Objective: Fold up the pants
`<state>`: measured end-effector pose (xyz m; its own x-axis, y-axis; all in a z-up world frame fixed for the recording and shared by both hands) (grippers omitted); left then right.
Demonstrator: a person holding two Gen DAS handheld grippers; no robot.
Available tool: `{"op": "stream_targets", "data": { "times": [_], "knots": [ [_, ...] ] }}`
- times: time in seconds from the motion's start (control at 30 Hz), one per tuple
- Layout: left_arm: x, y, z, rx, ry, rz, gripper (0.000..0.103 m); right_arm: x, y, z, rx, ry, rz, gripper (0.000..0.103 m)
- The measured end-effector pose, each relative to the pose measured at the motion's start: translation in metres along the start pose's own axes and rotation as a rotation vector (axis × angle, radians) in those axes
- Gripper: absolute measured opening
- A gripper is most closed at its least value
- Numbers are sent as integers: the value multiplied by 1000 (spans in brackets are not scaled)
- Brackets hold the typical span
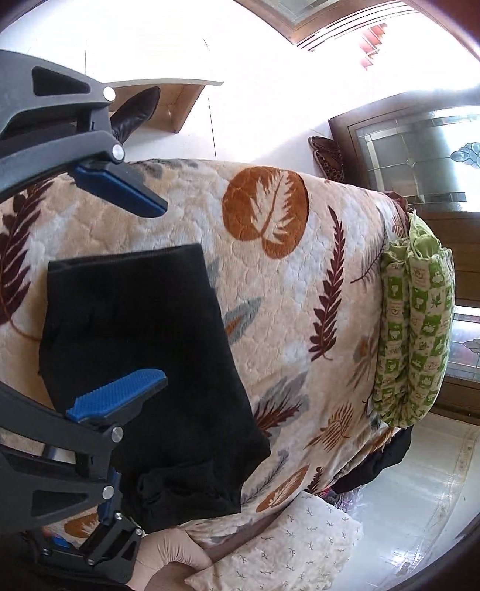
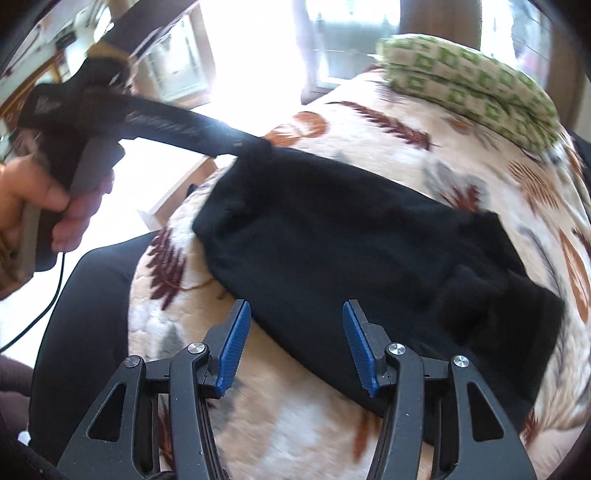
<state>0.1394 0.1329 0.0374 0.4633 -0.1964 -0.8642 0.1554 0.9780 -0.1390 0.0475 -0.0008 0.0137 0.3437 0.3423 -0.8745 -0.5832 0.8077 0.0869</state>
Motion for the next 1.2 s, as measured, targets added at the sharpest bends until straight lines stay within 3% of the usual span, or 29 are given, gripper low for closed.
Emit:
{"op": "stream_targets", "data": {
  "times": [0.2,0.33,0.57,0.67,0.77,0.83,0.97,1.07,1.2],
  "knots": [
    [14,26,2,-81,9,-35,86,23,33,12,-66,-7,44,62],
    [33,37,-2,-138,47,-79,86,43,54,18,-123,-5,54,62],
    [68,37,-13,-189,130,-148,86,73,70,26,-270,-19,-88,62],
    [70,30,-11,-138,128,-134,86,77,67,30,-277,-41,-135,54],
    [70,25,-8,-113,138,-139,72,77,62,34,-270,-67,-164,38],
    [66,19,-5,-114,142,-183,48,73,58,33,-255,-80,-169,25],
    [57,13,-3,-113,126,-167,34,60,49,36,-186,-97,-121,18],
    [42,15,2,-172,113,-207,21,44,42,41,-135,-125,-90,16],
    [16,-1,13,-152,71,-219,19,23,29,51,-47,-170,-40,14]
  ]
}}
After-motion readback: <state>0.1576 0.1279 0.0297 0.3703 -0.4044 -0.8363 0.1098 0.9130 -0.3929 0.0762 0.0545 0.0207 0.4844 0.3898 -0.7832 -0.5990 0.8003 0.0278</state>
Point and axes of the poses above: each gripper's, at about its wrist camera, not at the fingertips, and x roughly the way its jaws point, y to its left, z to its top, the point moved 7 cm from there along x, roughly the way its jaws point, and after that the axes turned 5 degrees about -x, right-handed, at the moved point
